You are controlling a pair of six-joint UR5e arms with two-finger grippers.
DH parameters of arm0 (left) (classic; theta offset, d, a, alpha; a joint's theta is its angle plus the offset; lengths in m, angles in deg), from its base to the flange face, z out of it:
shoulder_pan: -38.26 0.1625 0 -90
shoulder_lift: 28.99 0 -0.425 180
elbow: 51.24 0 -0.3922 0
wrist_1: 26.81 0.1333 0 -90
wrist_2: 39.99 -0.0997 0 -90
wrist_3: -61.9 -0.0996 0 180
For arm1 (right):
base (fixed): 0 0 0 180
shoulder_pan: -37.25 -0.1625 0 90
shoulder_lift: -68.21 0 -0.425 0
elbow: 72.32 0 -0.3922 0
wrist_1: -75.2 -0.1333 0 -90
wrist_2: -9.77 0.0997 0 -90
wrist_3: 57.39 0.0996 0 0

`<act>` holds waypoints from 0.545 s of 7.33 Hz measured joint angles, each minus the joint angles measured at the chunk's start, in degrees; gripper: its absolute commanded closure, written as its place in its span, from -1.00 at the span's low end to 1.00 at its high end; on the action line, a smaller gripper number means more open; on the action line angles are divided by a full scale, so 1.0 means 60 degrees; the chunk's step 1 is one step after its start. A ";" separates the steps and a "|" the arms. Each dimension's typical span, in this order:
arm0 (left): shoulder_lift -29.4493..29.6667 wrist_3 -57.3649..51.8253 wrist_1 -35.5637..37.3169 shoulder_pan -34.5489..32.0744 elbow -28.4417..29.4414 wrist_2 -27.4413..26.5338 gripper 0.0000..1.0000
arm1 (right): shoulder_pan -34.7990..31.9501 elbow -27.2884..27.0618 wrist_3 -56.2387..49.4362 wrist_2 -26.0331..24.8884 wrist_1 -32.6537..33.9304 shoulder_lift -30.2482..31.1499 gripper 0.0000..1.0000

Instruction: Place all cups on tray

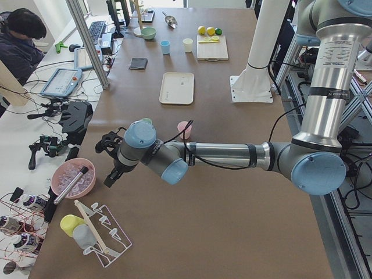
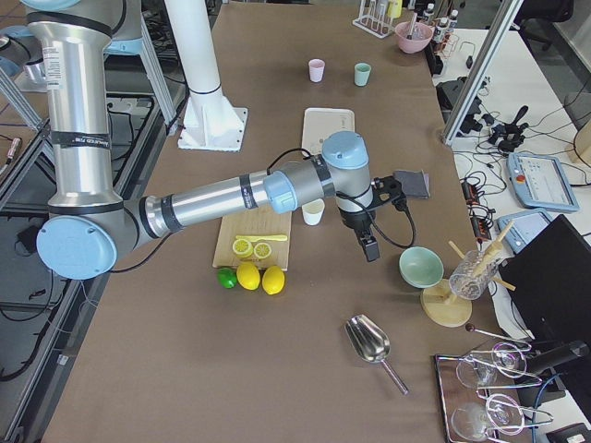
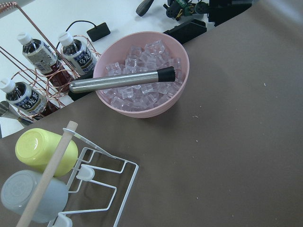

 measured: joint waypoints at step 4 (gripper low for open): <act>0.1050 0.3093 0.0054 0.1862 0.0293 -0.0033 -0.97 | 0.1068 0.0073 0.2712 -0.0081 -0.0025 -0.0503 -1.00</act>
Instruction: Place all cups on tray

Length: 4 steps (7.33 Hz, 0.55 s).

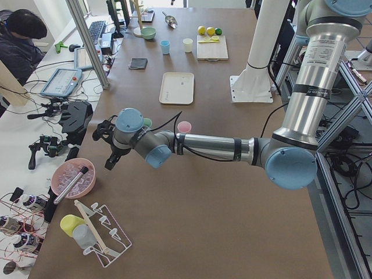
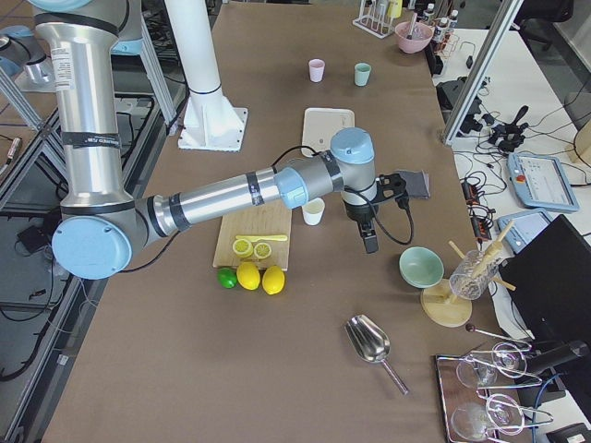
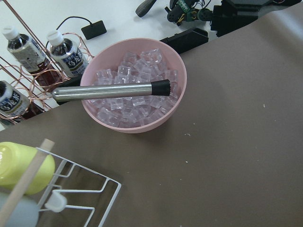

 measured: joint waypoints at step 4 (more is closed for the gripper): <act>0.1200 0.4076 0.0039 0.2791 0.0379 -0.0494 -0.72 | 0.1851 0.0022 0.2706 -0.0486 0.0025 -0.0760 -1.00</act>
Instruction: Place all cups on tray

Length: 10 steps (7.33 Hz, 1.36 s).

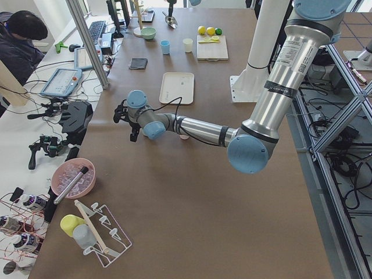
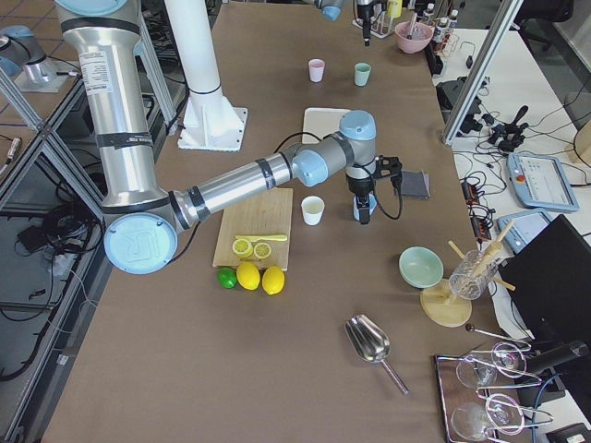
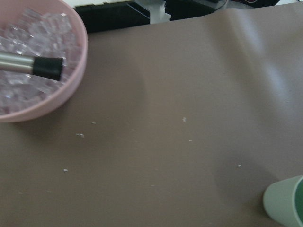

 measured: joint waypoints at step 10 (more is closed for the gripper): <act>0.1170 0.0877 0.0932 0.1094 -0.0129 -0.0632 1.00 | 0.0185 0.0020 0.0071 -0.0027 -0.0015 0.0045 -1.00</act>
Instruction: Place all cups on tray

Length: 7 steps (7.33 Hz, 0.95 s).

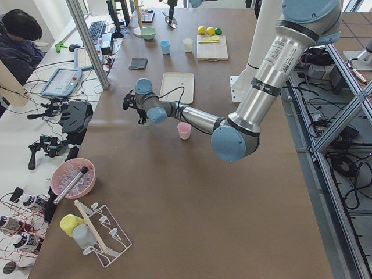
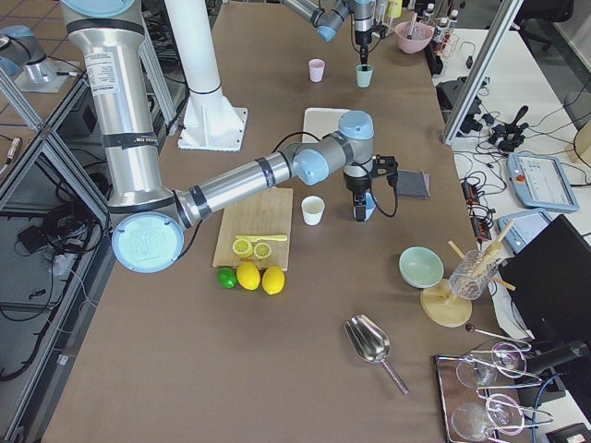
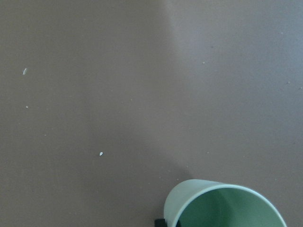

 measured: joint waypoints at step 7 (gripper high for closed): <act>0.2072 0.3035 0.2616 0.2583 -0.0739 -0.1621 1.00 | 0.0003 0.0028 0.0054 0.0016 -0.0007 0.0054 -1.00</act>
